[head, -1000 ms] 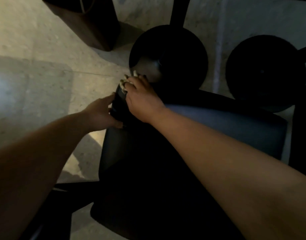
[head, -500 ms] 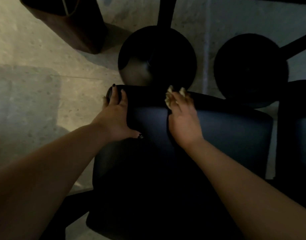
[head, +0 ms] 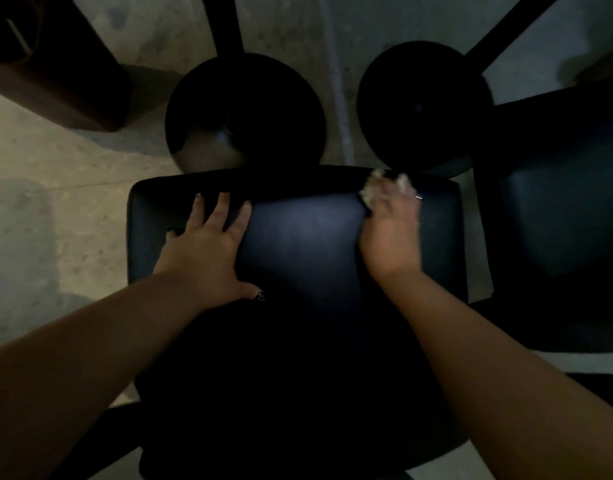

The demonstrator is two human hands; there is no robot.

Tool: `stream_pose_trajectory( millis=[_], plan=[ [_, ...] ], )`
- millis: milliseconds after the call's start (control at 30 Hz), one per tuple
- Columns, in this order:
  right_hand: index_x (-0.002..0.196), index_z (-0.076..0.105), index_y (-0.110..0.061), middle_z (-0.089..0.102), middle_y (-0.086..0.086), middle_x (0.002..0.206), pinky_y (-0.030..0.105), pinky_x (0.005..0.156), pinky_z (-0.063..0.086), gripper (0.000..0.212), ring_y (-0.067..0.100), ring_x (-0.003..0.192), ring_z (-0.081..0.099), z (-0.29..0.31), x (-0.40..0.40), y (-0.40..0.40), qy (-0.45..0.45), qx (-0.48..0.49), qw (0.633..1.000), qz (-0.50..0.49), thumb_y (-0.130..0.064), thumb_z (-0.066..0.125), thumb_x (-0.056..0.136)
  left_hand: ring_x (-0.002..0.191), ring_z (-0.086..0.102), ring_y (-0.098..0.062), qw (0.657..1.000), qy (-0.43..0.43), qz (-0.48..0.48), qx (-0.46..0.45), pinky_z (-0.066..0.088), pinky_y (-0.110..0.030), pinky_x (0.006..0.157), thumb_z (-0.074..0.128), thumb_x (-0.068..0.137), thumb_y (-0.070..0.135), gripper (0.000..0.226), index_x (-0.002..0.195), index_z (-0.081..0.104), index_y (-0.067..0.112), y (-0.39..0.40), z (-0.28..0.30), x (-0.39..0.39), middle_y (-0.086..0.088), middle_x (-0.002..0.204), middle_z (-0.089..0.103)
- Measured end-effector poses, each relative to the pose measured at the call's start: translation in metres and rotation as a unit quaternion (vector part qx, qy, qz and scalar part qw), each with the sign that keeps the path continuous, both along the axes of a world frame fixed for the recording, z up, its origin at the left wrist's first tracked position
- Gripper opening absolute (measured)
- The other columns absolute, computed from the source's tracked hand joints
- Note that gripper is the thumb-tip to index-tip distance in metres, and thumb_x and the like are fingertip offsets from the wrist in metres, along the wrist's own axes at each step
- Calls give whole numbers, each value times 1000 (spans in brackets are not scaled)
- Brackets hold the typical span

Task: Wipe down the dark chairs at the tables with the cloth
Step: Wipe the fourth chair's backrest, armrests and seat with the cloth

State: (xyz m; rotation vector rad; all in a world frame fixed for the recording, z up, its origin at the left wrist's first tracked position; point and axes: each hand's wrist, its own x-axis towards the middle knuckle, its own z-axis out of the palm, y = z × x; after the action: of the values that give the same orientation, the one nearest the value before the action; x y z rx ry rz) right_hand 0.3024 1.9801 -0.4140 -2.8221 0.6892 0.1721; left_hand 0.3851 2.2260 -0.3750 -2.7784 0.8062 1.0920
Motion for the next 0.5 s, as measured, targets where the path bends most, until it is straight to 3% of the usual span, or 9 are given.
stream_pose_trajectory(
  millis=[100,200,300,400,500],
  plan=[
    [144,33,2,25,17,154,44,118,7,58,36,145,10,6,-30,-30,-10,0,995,-102,0,42,87,146,-15,-40,999,-18,19,44,32,-63,108,75,60,71,135,153,-11,25,-19,-4,-11,-6,160,-21],
    [146,29,2,21,15,155,44,119,1,59,37,145,6,3,-19,-23,-7,-1,990,-142,0,41,88,145,-16,-44,997,-17,34,63,33,-64,106,79,60,66,136,154,-9,20,-27,-6,-13,-10,160,-20],
    [147,29,-1,20,16,156,42,116,-6,59,40,144,7,-2,0,5,-12,14,1000,-20,0,40,88,145,-16,-45,996,-13,34,79,33,-64,106,80,60,63,138,154,-9,18,-31,-4,-12,-12,160,-19],
    [144,34,1,27,17,153,44,117,-5,58,40,144,9,-2,-2,17,-29,66,991,112,6,40,86,144,-17,-43,996,-11,48,79,31,-62,109,82,61,60,136,154,-9,17,-33,-1,-13,-12,160,-20],
    [145,33,-1,25,15,154,41,119,-2,60,36,145,8,-1,-12,-22,-26,52,998,38,3,40,86,144,-20,-41,996,-7,51,69,26,-60,113,80,64,60,135,154,-11,19,-30,-1,-13,-11,160,-22]
  ],
)
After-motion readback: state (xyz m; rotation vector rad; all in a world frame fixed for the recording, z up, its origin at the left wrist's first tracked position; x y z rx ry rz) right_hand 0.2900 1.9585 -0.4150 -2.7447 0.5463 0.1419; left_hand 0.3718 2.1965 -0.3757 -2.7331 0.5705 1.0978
